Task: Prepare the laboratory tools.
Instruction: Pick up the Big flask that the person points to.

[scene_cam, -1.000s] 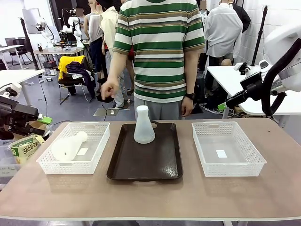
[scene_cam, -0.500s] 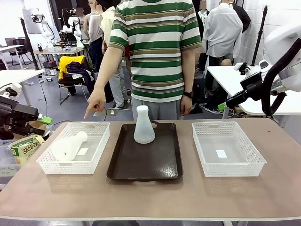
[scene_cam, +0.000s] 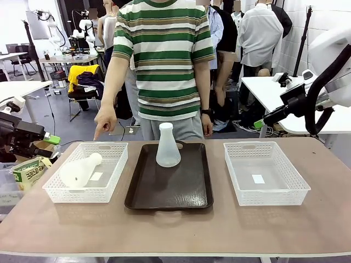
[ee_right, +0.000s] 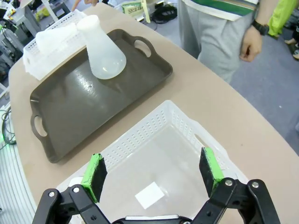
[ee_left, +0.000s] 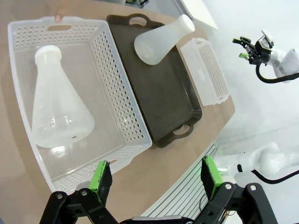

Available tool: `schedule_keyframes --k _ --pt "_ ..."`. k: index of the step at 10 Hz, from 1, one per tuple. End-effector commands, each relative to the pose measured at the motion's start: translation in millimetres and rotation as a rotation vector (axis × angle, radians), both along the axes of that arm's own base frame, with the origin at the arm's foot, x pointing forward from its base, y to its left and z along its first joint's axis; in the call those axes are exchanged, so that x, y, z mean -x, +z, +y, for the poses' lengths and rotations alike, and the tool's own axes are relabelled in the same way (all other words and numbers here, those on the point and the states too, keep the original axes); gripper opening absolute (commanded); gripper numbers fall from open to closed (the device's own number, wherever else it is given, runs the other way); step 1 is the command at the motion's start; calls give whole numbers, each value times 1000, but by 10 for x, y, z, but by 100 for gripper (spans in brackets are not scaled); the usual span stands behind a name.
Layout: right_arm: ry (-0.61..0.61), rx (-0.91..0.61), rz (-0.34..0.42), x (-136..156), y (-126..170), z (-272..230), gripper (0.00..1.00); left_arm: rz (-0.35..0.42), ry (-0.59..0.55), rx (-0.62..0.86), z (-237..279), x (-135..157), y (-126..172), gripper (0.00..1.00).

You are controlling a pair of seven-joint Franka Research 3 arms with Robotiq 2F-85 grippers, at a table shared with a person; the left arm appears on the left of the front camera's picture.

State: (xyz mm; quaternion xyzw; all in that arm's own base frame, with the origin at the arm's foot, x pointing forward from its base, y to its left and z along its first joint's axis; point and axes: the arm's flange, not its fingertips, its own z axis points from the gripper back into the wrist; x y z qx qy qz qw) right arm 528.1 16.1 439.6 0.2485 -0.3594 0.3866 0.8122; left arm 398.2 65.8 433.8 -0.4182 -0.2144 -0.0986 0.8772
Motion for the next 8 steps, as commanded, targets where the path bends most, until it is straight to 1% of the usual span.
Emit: schedule_keyframes --k 1,8 --pt "-7 9 -6 -5 1 15 100 -13 -2 20 7 -3 -8 100" --pt "-7 9 -6 -5 1 15 100 -13 -2 20 7 -3 -8 100"
